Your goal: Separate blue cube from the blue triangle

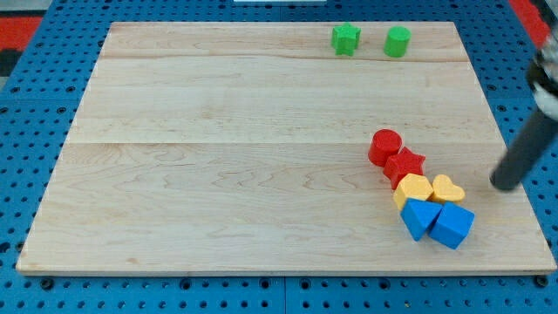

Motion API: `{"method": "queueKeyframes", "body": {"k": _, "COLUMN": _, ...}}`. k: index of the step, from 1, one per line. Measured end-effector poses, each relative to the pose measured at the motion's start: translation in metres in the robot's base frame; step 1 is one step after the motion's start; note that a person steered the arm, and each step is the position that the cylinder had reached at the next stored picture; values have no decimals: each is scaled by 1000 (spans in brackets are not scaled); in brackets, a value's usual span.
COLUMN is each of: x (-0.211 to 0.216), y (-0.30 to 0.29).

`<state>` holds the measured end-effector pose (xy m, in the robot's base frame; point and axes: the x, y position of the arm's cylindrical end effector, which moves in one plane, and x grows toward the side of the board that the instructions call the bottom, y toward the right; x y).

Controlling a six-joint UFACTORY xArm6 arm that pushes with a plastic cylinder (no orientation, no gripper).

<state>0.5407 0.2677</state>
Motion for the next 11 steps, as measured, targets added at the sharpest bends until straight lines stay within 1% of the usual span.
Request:
{"method": "queueKeyframes", "body": {"k": 1, "x": 37, "y": -2}}
{"method": "queueKeyframes", "body": {"k": 2, "x": 28, "y": -48}}
{"method": "queueKeyframes", "body": {"k": 3, "x": 28, "y": -93}}
{"method": "queueKeyframes", "body": {"k": 4, "x": 57, "y": -69}}
{"method": "queueKeyframes", "body": {"k": 5, "x": 63, "y": -85}}
{"method": "queueKeyframes", "body": {"k": 6, "x": 39, "y": -172}}
{"method": "queueKeyframes", "body": {"k": 8, "x": -14, "y": -209}}
{"method": "queueKeyframes", "body": {"k": 9, "x": -32, "y": -222}}
{"method": "queueKeyframes", "body": {"k": 11, "x": -2, "y": -198}}
